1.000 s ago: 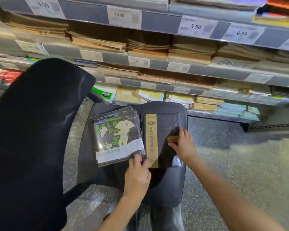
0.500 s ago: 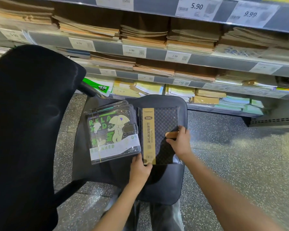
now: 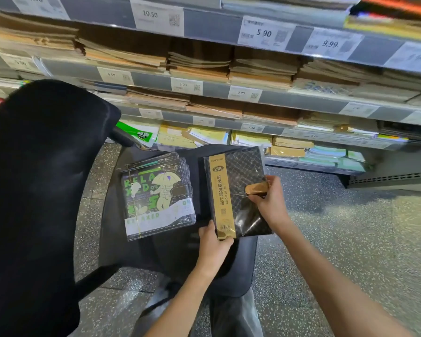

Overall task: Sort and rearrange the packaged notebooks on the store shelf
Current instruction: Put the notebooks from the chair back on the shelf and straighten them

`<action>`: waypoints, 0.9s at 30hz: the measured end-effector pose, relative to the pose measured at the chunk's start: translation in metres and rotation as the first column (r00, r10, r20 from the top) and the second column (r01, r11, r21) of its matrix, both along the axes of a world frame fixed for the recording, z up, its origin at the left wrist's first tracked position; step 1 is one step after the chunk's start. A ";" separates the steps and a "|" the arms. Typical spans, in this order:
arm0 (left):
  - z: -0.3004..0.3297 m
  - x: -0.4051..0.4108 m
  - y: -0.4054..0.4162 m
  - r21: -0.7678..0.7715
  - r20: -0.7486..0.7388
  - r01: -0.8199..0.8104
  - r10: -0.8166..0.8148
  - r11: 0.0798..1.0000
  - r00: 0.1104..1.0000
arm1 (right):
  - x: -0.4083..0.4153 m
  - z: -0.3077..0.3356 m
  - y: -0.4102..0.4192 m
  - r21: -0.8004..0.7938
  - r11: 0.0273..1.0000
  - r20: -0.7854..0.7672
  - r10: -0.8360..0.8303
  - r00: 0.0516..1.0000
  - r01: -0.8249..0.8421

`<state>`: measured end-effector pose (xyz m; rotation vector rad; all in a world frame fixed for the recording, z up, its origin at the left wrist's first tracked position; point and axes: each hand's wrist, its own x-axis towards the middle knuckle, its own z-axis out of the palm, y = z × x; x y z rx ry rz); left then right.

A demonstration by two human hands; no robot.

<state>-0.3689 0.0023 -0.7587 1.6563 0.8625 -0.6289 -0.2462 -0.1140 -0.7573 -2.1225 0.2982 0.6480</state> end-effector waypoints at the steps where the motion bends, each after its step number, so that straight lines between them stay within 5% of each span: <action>1: 0.008 0.004 -0.001 -0.012 0.026 -0.018 0.018 1.000 1.000 | 0.003 0.010 -0.001 0.014 1.000 0.027 -0.005 1.000 0.004; 8: 0.077 0.035 -0.003 -0.009 0.232 -0.169 0.166 0.986 0.959 | 0.028 0.105 0.001 0.082 0.997 0.265 -0.020 0.964 -0.002; 15: 0.178 0.074 0.012 -0.027 0.530 -0.277 0.249 0.960 0.811 | 0.053 0.226 0.007 0.125 0.991 0.516 -0.022 0.856 -0.049; 27: 0.361 0.106 0.049 -0.097 0.778 -0.326 0.276 0.940 0.564 | 0.055 0.431 0.023 0.227 0.967 0.784 -0.109 0.612 -0.118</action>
